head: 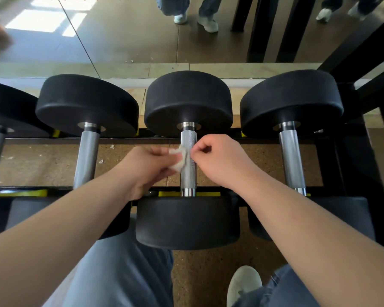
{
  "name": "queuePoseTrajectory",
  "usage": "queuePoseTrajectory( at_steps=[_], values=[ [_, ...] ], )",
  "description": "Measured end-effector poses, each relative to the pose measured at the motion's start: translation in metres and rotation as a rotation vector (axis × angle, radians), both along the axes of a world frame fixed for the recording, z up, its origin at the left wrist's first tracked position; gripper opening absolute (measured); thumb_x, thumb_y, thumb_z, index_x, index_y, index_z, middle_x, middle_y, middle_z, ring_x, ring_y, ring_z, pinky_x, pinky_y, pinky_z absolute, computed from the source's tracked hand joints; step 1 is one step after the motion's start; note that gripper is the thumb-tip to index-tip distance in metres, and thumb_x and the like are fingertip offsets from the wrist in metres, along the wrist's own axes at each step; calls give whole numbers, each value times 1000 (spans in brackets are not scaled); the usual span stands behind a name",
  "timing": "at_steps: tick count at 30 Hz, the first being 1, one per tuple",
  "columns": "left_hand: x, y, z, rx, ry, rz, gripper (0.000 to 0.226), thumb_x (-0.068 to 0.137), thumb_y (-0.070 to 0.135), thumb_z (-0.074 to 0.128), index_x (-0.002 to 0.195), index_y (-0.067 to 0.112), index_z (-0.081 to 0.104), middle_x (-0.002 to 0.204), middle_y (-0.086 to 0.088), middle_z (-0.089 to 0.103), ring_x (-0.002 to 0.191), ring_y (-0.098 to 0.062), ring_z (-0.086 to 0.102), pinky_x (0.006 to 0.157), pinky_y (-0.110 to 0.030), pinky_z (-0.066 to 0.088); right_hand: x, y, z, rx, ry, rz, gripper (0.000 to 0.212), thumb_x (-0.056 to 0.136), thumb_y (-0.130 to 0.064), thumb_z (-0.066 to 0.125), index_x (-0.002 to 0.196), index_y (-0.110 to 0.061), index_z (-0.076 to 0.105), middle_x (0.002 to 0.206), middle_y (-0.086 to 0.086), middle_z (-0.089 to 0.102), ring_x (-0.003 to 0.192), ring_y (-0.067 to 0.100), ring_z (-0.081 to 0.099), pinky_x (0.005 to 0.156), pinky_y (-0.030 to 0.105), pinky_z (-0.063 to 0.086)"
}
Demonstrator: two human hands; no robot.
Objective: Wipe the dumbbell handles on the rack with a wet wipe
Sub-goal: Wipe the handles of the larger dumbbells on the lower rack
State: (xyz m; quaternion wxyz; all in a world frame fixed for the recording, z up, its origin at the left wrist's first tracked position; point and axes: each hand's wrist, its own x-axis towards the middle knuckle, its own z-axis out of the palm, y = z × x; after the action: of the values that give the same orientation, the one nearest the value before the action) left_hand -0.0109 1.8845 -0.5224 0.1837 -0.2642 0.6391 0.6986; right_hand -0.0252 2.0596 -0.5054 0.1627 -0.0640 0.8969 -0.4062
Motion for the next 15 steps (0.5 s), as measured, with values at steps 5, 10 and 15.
queuePoseTrajectory(
  at_steps=[5,10,15],
  values=[
    [-32,14,2,41,179,150,12,94,7,69,106,6,71,98,-5,76,85,-8,73,73,-19,59,0,-1,-2,-12,19,-34,11,101,-29,60,105,-32,70,98,-16,65,86,-2,59,64,14,40],
    [6,-8,13,-546,76,-563,14,69,20,93,73,18,80,84,6,79,87,-11,74,83,-27,58,-3,-2,-2,-4,9,-56,8,98,-27,62,101,-31,68,95,-15,64,84,1,61,64,18,44],
    [8,-7,13,-401,-38,-513,17,72,1,87,79,12,77,83,-6,78,80,-16,75,81,-30,61,-3,-2,0,5,5,-45,7,98,-29,62,99,-32,68,94,-14,65,84,1,61,63,19,43]
  ],
)
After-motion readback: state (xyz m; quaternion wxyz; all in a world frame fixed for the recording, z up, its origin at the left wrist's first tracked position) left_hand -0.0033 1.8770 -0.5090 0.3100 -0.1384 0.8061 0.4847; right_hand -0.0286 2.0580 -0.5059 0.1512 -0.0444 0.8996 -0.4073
